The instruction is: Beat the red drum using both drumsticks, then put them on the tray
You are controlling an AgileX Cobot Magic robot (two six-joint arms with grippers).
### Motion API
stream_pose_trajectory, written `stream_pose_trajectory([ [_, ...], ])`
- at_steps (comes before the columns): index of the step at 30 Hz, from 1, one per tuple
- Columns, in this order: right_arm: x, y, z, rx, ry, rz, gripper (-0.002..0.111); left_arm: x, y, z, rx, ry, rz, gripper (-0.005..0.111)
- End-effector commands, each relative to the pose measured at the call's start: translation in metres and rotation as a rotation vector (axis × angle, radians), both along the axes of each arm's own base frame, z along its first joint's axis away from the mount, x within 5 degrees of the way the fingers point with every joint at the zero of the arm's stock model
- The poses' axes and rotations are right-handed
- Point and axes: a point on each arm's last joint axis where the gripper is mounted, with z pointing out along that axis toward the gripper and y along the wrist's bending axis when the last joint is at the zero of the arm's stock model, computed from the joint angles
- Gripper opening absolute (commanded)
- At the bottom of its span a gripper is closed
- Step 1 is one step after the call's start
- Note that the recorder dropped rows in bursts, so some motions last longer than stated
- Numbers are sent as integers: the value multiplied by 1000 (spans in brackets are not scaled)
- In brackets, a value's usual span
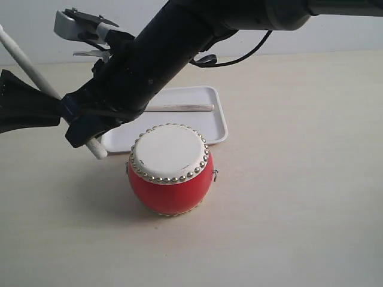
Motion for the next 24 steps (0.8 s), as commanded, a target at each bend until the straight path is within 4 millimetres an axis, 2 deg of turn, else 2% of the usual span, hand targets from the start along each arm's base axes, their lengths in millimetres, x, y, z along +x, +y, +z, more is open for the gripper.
stream_pose_trajectory([
  [1,0,1,1,13,2,-7,0,0,-1,1,-17,-2,-3,0],
  [6,0,1,2,14,5,-9,0,0,-1,1,-17,-2,-3,0],
  [8,0,1,2,10,21,-24,0,0,-1,1,-15,-2,-5,6],
  [11,1,0,1,2,16,-24,0,0,-1,0,-12,4,-4,28],
  [14,7,-9,4,-20,-22,-31,0,0,-1,1,-20,35,15,61],
  [15,11,-14,7,-31,-46,-36,0,-1,-1,2,-21,34,17,76],
  [17,20,-27,17,-54,-107,-47,0,-3,-1,6,-16,18,16,90],
  [20,41,-51,29,-147,-213,-94,0,-10,-1,12,16,-17,0,87],
  [23,67,-76,38,-304,-376,-130,0,-19,0,18,79,-47,-26,71],
  [24,74,-82,38,-362,-434,-123,0,-23,1,21,103,-56,-31,61],
])
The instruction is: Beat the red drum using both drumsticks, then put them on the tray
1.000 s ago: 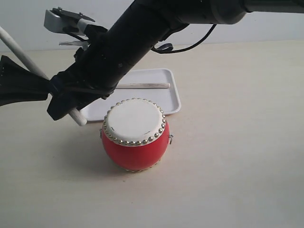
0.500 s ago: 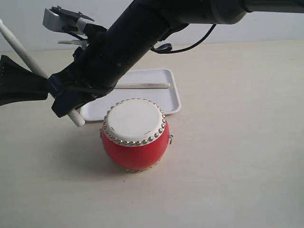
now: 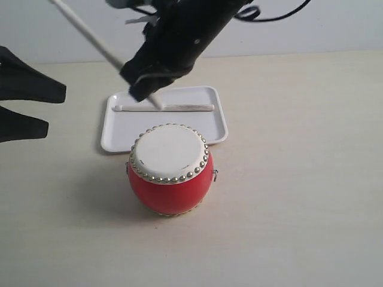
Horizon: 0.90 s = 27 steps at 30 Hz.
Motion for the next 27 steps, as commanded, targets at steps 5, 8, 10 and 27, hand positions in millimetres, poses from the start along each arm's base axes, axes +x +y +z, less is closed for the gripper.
stream_pose_trajectory([
  [5,46,-40,9,-385,-395,123,0,-29,3,22,147,-83,-34,15],
  [8,53,-36,-3,-407,-450,222,0,-41,2,34,171,-149,-35,0],
  [10,57,-33,-14,-412,-444,231,0,-50,2,43,193,-196,-36,0],
  [27,77,-25,-94,-514,-408,347,0,-112,-14,58,316,-346,-139,0],
])
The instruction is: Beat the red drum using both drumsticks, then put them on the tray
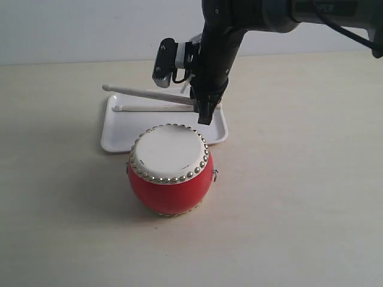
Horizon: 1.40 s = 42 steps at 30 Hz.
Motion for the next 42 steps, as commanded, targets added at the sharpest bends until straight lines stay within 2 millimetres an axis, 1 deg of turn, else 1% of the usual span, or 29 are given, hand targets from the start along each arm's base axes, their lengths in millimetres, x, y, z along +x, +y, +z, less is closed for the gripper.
stream_pose_trajectory([
  [1,7,4,-2,31,-56,9,0,-8,-7,-18,30,60,-66,0],
  [5,9,5,-8,35,-64,13,0,-12,-9,-33,34,113,-85,0],
  [9,10,6,-22,14,-43,31,0,-14,-9,-41,36,142,-85,0],
  [18,11,6,-35,1,-21,31,0,-14,-9,-42,36,146,-85,0],
  [23,11,6,-46,-12,1,29,0,-14,-9,-42,36,145,-87,0],
  [27,12,5,-51,-17,9,28,0,-14,-9,-42,36,145,-87,0],
  [31,12,5,-50,-15,5,28,0,-14,-9,-42,37,144,-88,0],
  [34,13,3,-50,-14,4,22,5,-14,-9,-42,37,144,-88,0],
  [42,15,2,-47,-10,-14,19,26,-14,-9,-43,39,144,-88,0],
])
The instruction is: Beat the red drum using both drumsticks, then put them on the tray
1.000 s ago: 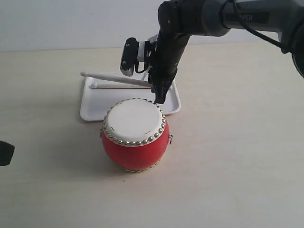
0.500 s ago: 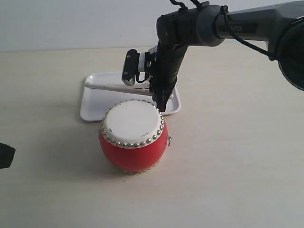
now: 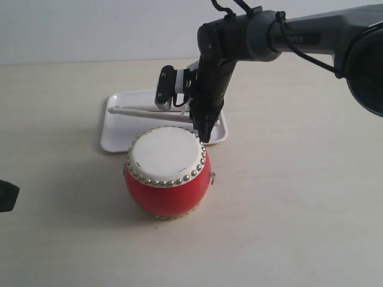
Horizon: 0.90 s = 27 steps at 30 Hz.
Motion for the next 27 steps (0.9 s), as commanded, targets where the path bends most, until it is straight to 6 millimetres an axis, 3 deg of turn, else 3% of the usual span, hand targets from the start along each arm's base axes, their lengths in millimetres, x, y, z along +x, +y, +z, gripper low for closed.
stream_pose_trajectory([
  [1,5,-2,9,16,-32,-1,27,-1,-1,0,-7,-2,-3,0],
  [6,4,-2,20,33,-46,-23,34,-1,-1,0,-7,-2,-3,0],
  [10,0,-4,42,69,-39,-115,34,-1,-1,1,-6,-8,0,0],
  [18,-21,-15,112,140,-10,-275,34,10,2,-6,4,-80,101,0],
  [23,-45,-31,149,111,82,-431,34,15,5,-9,31,-163,120,0],
  [25,-54,-34,166,140,91,-465,28,21,8,-9,90,-290,78,0],
  [27,-66,-38,178,187,113,-487,9,23,9,-8,146,-401,7,0],
])
